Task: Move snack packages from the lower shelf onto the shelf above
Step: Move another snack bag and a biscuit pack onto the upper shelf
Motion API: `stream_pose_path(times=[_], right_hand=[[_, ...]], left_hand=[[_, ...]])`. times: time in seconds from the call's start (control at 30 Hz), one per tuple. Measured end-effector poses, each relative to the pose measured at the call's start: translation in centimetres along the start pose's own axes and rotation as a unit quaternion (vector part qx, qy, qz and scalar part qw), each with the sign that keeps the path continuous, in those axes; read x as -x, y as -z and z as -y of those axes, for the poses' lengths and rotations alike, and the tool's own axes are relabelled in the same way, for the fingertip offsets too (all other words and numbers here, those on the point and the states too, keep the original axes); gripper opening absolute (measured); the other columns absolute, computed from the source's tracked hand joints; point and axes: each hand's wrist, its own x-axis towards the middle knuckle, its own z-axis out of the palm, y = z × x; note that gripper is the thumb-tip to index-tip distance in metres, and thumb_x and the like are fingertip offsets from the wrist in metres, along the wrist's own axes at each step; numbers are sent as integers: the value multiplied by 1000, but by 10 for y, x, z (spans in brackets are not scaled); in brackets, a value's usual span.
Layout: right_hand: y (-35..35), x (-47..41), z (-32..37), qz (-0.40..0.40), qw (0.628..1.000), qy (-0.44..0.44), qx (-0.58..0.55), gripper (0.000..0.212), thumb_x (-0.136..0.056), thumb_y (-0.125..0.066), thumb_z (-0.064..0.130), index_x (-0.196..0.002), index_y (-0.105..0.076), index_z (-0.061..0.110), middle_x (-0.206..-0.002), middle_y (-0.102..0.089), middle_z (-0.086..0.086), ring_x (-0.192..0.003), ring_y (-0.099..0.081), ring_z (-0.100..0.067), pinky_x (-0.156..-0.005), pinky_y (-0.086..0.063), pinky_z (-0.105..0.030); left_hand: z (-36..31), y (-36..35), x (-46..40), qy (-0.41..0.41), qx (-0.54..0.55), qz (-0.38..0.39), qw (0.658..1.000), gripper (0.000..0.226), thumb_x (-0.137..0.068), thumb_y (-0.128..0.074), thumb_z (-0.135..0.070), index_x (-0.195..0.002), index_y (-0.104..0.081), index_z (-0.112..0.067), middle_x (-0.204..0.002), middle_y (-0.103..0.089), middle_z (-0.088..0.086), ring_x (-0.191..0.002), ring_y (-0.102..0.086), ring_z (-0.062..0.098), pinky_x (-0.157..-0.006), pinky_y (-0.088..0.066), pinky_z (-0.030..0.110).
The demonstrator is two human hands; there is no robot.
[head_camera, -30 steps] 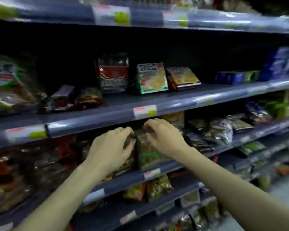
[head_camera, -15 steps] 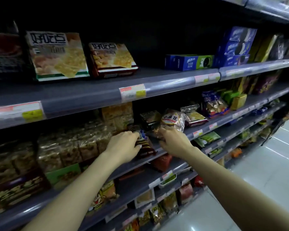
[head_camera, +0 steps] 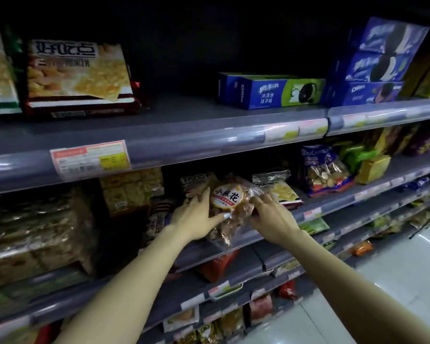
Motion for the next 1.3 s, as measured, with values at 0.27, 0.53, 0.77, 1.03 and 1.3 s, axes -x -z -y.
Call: stream_pose_path(times=[0.27,0.53,0.77,1.03,1.3], right_hand=[[10,-48,-76,-47,999,-5,-5,56,-91,-46,47,-131,-43,8,-130,-49,-18,-122,-43,-38,-93,-42,-46],[6,-93,-116,8,998,-37,-46,68,-89,-53,41,-146,-24,20,-149,-27,-18,-131,-29,-42,-101,-35,-52],[-4,-120,-119,51,962,-98,-250,75,-77,-62,54,-139,-35,22,-136,-38,-22,-122,-42,-44,-103,-40,-49],[-5,-131,-128,41,930,-97,-353,66,-76,-55,65,-124,-50,19,-120,-64,-9,-119,-52,-33,-96,-46,-49],[-3,-137,-126,-3,872,-144,-467,36,-79,-73,29,-109,-64,10,-97,-64,-3,-96,-61,-22,-80,-48,-30]], left_hand=[[-26,-21,-45,141,128,2,982,117,-55,-51,-86,-150,-10,-31,-153,-34,8,-136,-37,33,-110,-32,47],[-21,-22,-59,201,127,-2,971,135,-22,-55,-95,-142,-27,-41,-149,-39,0,-134,-39,30,-107,-34,51],[-22,-20,-59,163,235,14,958,126,-33,-78,-73,-144,-30,-38,-139,-49,-7,-122,-51,17,-104,-43,34],[-22,-25,-61,172,278,3,945,105,-42,-86,-58,-134,-44,-29,-116,-56,-8,-108,-55,14,-100,-45,33],[-20,-25,-61,200,256,-33,945,124,-12,-71,-81,-123,-55,-27,-110,-67,-5,-101,-63,16,-94,-52,36]])
